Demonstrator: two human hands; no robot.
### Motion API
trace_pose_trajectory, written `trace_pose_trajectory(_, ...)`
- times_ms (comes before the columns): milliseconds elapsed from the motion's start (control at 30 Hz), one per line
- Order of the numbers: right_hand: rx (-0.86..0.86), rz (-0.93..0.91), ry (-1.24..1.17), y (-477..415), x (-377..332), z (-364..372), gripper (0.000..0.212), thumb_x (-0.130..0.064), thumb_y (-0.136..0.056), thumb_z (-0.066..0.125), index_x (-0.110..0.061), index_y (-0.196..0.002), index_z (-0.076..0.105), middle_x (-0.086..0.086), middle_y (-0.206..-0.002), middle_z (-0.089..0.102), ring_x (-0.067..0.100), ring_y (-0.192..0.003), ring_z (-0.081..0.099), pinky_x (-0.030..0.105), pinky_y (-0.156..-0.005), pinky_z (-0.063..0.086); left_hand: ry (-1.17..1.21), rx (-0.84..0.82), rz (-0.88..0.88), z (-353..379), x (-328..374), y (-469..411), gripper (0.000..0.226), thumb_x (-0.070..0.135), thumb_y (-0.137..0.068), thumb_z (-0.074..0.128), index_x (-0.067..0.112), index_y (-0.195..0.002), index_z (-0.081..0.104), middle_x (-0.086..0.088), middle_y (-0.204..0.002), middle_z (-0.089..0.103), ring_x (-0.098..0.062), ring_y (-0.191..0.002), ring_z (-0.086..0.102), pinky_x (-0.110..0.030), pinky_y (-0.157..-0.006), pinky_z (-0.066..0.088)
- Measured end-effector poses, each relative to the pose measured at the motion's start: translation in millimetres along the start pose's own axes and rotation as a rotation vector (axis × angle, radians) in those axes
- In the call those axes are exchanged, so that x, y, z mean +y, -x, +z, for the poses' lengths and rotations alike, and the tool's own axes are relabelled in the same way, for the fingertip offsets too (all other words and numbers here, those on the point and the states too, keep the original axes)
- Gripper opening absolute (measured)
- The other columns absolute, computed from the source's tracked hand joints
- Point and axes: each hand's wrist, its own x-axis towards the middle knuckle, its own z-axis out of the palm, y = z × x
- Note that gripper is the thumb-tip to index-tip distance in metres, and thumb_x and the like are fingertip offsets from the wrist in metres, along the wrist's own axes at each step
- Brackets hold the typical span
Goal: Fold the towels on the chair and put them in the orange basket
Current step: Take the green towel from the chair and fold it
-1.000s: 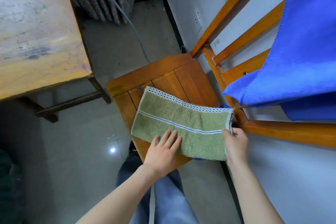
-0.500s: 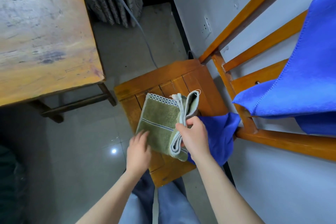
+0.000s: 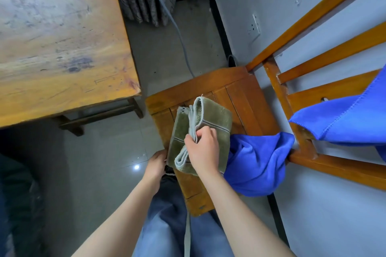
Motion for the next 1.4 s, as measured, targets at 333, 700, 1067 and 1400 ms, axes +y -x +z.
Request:
trace_pose_trajectory(333, -0.266, -0.098, 0.383, -6, 37, 24, 0.03, -0.029, -0.096, 0.042, -0.008, -0.111, 0.058, 0.007, -0.125, 0.046, 0.024, -0.114, 0.046, 0.034, -0.096, 0.038, 0.128, -0.078, -0.072, -11, -7, -3, 0.037, 0.04, -0.099, 0.031, 0.015, -0.108, 0.057, 0.0, -0.092, 0.063, -0.021, -0.095, 0.054, -0.035, -0.09, 0.035)
trace_pose_trajectory(700, -0.268, -0.552, 1.058, 17, 125, -10, 0.081, -0.03, -0.04, 0.09, -0.02, -0.117, 0.065, 0.015, -0.127, 0.059, 0.032, -0.118, 0.057, 0.047, -0.092, 0.048, -1.257, 0.205, 0.965, 9, -40, -5, 0.083, 0.006, -0.055, 0.073, 0.01, -0.132, 0.041, -0.024, -0.13, 0.052, -0.04, -0.12, 0.045, -0.053, -0.087, 0.048)
trace_pose_trajectory(1067, -0.052, -0.75, 0.848, 3, 127, -5, 0.044, -0.007, -0.056, 0.073, -0.022, -0.098, 0.072, 0.01, -0.108, 0.069, 0.029, -0.102, 0.066, 0.041, -0.082, 0.054, -1.451, 0.023, 1.032, 30, -62, -13, 0.111, 0.042, -0.027, 0.09, 0.011, -0.121, 0.041, -0.016, -0.119, 0.063, -0.032, -0.106, 0.063, -0.045, -0.083, 0.053)
trace_pose_trajectory(1400, 0.039, -0.884, 0.647, 9, 92, -41, 0.047, -0.005, -0.042, 0.084, -0.014, -0.086, 0.07, 0.003, -0.083, 0.068, 0.024, -0.078, 0.067, 0.025, -0.061, 0.052, -1.169, 0.329, 1.18, 17, -32, 8, 0.078, 0.02, -0.041, 0.088, 0.015, -0.108, 0.048, -0.007, -0.099, 0.069, -0.027, -0.087, 0.066, -0.037, -0.085, 0.043)
